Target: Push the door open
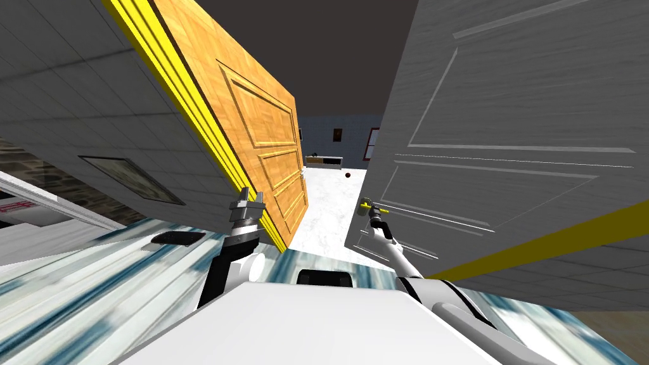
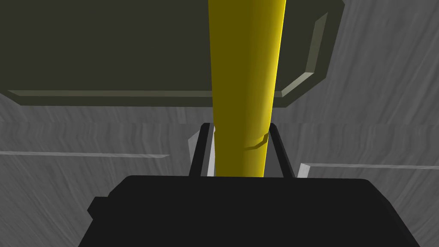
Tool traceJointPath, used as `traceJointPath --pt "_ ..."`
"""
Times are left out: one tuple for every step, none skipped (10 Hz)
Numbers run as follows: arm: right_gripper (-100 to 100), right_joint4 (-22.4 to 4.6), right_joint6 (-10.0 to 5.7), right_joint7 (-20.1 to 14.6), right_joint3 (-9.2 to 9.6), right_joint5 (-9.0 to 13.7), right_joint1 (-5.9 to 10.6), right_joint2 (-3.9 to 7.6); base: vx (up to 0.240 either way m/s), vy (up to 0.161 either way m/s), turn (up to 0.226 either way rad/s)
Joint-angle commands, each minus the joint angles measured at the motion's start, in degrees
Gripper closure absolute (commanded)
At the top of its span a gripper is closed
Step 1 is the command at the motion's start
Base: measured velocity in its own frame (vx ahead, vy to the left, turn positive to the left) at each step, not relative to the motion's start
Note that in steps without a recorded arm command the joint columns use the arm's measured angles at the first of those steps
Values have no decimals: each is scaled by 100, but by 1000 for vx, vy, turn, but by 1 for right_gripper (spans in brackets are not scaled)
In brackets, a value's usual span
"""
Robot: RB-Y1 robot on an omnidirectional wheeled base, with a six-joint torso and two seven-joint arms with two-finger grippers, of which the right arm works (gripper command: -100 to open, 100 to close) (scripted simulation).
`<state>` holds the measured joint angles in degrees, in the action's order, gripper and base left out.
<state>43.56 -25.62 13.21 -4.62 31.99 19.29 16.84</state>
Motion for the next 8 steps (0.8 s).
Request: traceJointPath --pt "100 -159 -83 -26 -117 27 66 130 213 52 -55" --pt "100 -190 -94 -12 -183 43 62 153 226 85 -86" --pt "100 -237 -111 8 -282 66 56 189 252 98 -112" --pt "100 -268 -122 21 -347 82 51 212 248 97 -61" --pt "100 -283 -128 28 -379 89 49 223 169 47 -60" --pt "100 -283 -128 28 -379 89 49 223 67 -2 -17" --pt "100 -342 -149 53 -505 119 41 269 132 28 -32" --pt "100 -356 -154 59 -535 126 39 279 176 91 -71"
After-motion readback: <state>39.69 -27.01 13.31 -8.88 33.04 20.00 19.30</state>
